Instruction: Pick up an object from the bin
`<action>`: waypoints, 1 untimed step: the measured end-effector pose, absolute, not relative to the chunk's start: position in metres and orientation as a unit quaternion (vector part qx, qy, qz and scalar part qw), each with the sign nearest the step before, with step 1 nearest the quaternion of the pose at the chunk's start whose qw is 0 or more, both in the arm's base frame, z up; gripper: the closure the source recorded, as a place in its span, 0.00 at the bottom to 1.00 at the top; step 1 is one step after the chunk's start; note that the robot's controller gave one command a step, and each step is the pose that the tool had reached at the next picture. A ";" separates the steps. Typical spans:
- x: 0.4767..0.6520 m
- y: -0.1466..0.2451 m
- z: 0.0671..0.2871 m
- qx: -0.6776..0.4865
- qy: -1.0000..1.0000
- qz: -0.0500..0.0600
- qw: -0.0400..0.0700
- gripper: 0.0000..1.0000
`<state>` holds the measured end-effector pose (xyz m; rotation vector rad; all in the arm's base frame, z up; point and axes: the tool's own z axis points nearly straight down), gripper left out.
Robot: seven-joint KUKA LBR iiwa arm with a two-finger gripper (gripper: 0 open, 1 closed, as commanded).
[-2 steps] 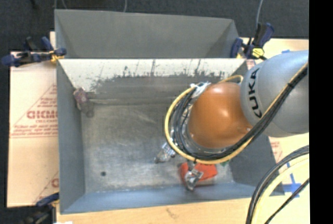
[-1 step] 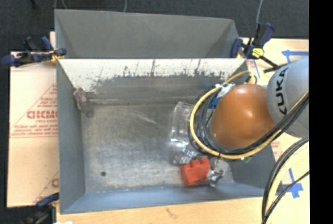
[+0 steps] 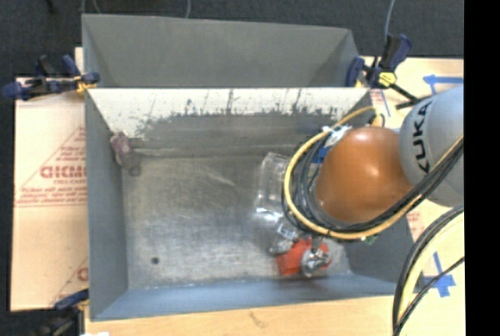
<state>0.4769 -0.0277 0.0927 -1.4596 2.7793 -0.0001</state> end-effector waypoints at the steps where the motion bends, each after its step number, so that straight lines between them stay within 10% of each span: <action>1: 0.489 -0.018 0.239 -0.472 0.881 -0.003 0.005 1.00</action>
Offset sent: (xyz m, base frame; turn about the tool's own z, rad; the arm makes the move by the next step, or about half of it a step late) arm 0.0099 0.0100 0.1422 -0.0197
